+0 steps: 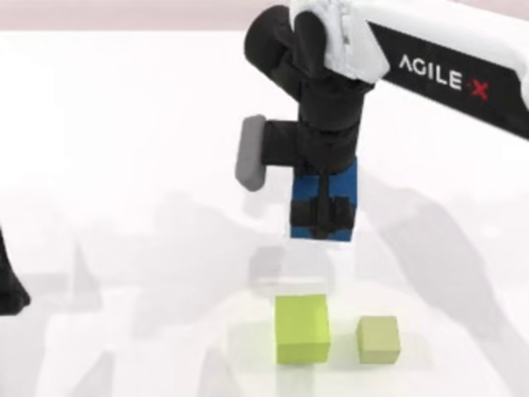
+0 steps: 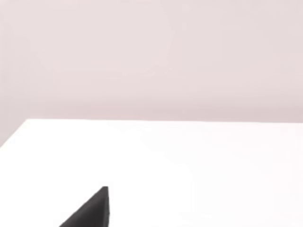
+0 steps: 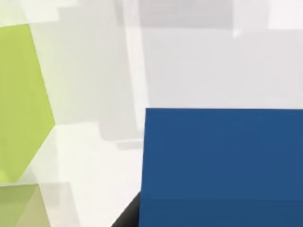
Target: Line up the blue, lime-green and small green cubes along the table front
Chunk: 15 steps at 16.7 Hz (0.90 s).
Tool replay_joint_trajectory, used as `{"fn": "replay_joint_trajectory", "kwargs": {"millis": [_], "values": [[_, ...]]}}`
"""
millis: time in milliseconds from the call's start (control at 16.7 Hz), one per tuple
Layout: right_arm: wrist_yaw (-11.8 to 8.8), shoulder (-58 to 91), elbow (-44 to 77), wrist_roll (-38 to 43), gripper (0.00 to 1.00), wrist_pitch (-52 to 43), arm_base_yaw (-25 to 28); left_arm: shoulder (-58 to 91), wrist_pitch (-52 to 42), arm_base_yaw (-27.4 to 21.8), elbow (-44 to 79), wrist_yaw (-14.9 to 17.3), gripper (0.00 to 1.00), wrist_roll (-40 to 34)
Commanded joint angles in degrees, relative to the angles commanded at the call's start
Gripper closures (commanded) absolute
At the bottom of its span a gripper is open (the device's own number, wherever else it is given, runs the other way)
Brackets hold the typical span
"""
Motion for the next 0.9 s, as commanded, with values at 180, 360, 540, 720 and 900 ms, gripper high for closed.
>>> {"fn": "replay_joint_trajectory", "kwargs": {"millis": [180,360,540,720,900], "values": [[-0.2,3.7,7.3,8.2,1.0,-3.6,12.5,0.0,0.0,0.0,0.0,0.0,0.0,0.0],[-0.1,5.8,12.4,14.6,1.0,-5.7,20.0,0.0,0.0,0.0,0.0,0.0,0.0,0.0],[0.0,6.3,13.9,16.6,1.0,-6.3,22.1,0.0,0.0,0.0,0.0,0.0,0.0,0.0],[-0.1,6.0,13.8,16.6,1.0,-6.2,22.0,0.0,0.0,0.0,0.0,0.0,0.0,0.0],[0.0,6.0,11.5,16.8,1.0,-3.8,21.9,0.0,0.0,0.0,0.0,0.0,0.0,0.0]]}}
